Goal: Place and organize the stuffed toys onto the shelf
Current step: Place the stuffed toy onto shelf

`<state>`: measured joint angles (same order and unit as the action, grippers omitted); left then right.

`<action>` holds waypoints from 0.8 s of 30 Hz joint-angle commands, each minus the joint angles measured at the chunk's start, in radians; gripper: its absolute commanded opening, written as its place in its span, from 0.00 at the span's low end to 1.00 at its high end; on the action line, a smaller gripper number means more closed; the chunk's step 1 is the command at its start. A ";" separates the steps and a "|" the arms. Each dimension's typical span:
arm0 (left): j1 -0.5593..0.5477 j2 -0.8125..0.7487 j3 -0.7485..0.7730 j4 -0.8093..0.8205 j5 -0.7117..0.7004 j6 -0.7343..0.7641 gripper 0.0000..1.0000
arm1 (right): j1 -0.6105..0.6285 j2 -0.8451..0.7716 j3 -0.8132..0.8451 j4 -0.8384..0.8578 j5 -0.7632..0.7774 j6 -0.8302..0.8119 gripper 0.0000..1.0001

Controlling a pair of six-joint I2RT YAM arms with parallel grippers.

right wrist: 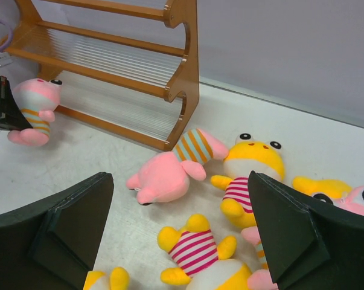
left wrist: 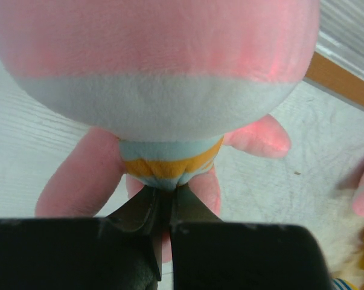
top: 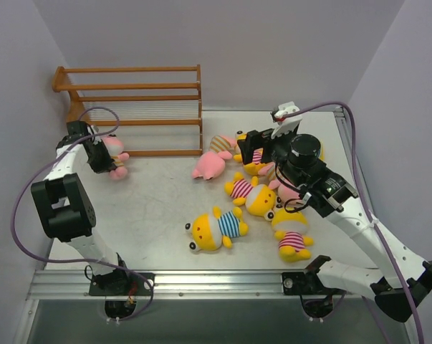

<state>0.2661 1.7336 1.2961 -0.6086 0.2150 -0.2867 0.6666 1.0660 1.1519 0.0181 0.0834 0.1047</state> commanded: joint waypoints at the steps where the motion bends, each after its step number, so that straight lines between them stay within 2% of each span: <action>1: 0.015 0.032 0.097 -0.057 0.026 0.099 0.02 | 0.022 -0.029 -0.009 0.042 0.099 -0.053 1.00; 15: 0.027 0.198 0.281 -0.043 -0.039 0.322 0.02 | 0.045 -0.051 -0.043 0.054 0.148 -0.091 1.00; 24: 0.047 0.267 0.351 -0.046 -0.058 0.389 0.02 | 0.045 -0.028 -0.041 0.054 0.144 -0.097 1.00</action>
<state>0.2989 1.9869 1.5875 -0.6674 0.1608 0.0444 0.7078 1.0378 1.1122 0.0193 0.2035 0.0216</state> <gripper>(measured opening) 0.073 0.994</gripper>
